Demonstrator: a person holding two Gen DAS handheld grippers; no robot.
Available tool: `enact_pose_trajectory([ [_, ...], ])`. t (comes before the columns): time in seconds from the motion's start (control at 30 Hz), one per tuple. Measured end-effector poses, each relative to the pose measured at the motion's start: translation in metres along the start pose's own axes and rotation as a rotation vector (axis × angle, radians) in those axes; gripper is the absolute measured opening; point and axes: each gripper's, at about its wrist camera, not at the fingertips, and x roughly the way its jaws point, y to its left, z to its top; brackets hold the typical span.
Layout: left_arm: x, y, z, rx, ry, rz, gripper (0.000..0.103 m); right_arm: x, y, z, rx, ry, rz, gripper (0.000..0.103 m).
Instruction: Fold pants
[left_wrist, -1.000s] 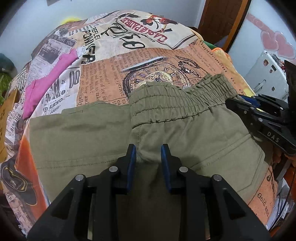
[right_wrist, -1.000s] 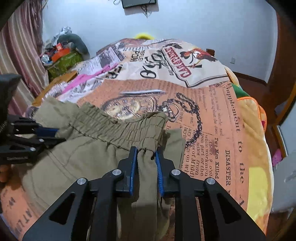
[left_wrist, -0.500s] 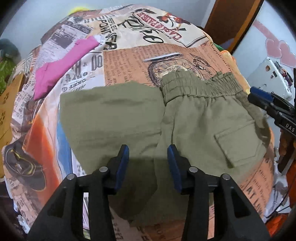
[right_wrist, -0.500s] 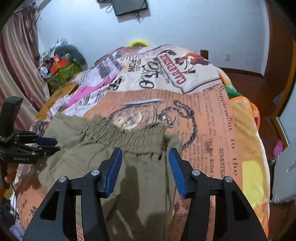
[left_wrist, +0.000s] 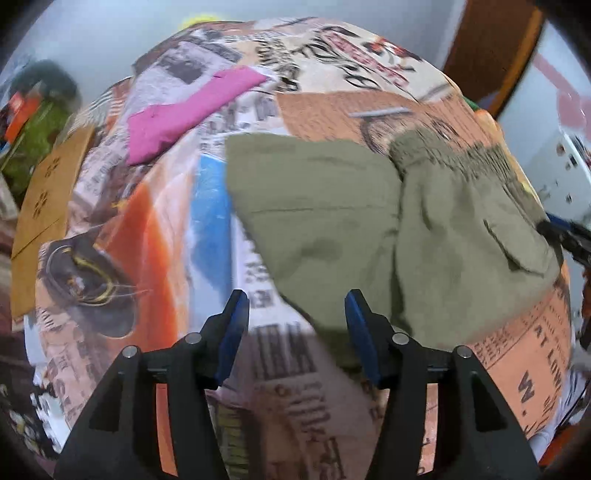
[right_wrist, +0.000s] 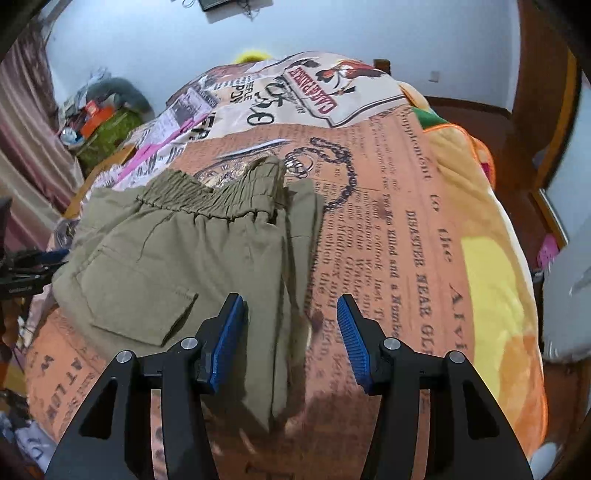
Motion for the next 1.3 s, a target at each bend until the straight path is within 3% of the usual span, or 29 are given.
enact_pose_trajectory([
  [0.17,-0.005,-0.006,0.029,0.013,-0.062,0.031,0.055,-0.016,0.013,0.016,-0.030,-0.065,-0.003,0.049],
  [0.33,0.035,-0.003,0.054,0.030,-0.050,0.148,0.057,0.000,0.022,0.015,-0.035,-0.035,0.012,0.049],
  [0.47,0.047,0.019,0.061,-0.066,-0.028,0.081,0.064,0.017,0.024,0.002,-0.038,0.026,0.013,0.050],
  [0.57,0.033,0.033,0.064,-0.147,-0.032,0.004,0.064,0.014,0.020,0.000,-0.027,0.016,-0.004,0.060],
  [0.83,-0.005,0.025,0.041,-0.145,-0.060,-0.063,0.064,-0.002,0.011,0.010,0.006,-0.021,0.000,0.061],
  [1.07,0.014,0.010,0.007,-0.175,0.026,-0.145,0.064,0.009,0.006,0.002,0.040,0.012,0.014,0.063],
  [1.13,0.016,0.003,0.005,-0.159,0.005,-0.120,0.064,0.014,0.004,-0.002,0.049,0.024,0.023,0.064],
  [1.3,0.024,0.004,0.015,-0.164,0.000,-0.139,0.064,0.019,-0.003,-0.002,0.096,0.026,0.058,0.069],
])
